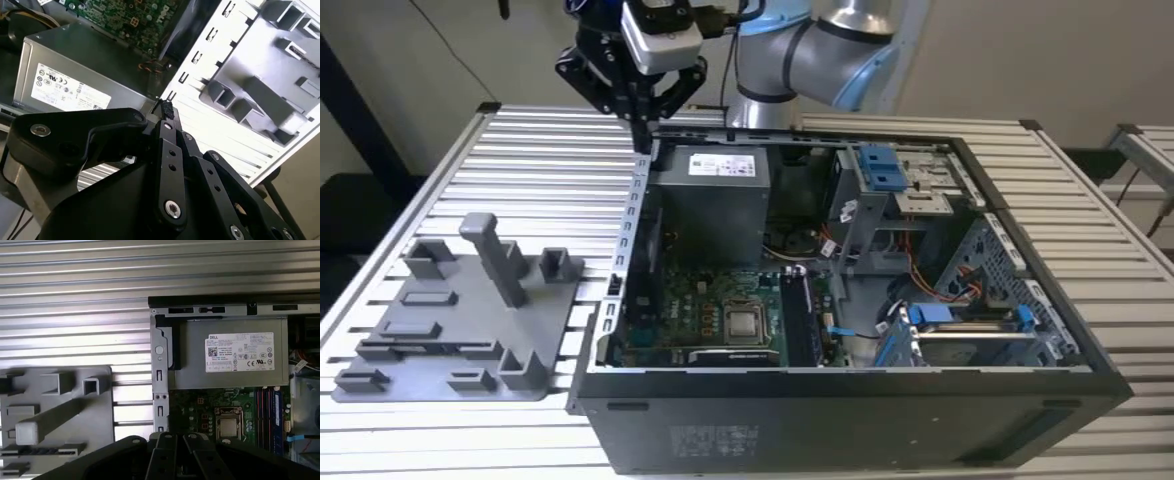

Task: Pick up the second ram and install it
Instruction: 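Reach for the second ram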

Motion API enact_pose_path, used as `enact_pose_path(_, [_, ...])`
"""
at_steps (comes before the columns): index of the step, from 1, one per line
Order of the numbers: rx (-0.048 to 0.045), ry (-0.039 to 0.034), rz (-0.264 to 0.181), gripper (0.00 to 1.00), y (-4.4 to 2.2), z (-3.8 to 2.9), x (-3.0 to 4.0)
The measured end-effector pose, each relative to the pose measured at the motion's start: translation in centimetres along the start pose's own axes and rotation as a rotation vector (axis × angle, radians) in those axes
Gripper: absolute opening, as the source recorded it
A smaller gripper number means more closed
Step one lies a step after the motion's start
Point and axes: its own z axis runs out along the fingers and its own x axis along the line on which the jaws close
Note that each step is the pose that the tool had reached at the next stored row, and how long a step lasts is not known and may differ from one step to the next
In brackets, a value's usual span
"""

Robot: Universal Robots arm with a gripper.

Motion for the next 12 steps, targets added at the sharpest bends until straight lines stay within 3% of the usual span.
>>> enact_pose_path(12, [0.0000, 0.0002, -0.003, 0.11, -0.11, 0.03, 1.72])
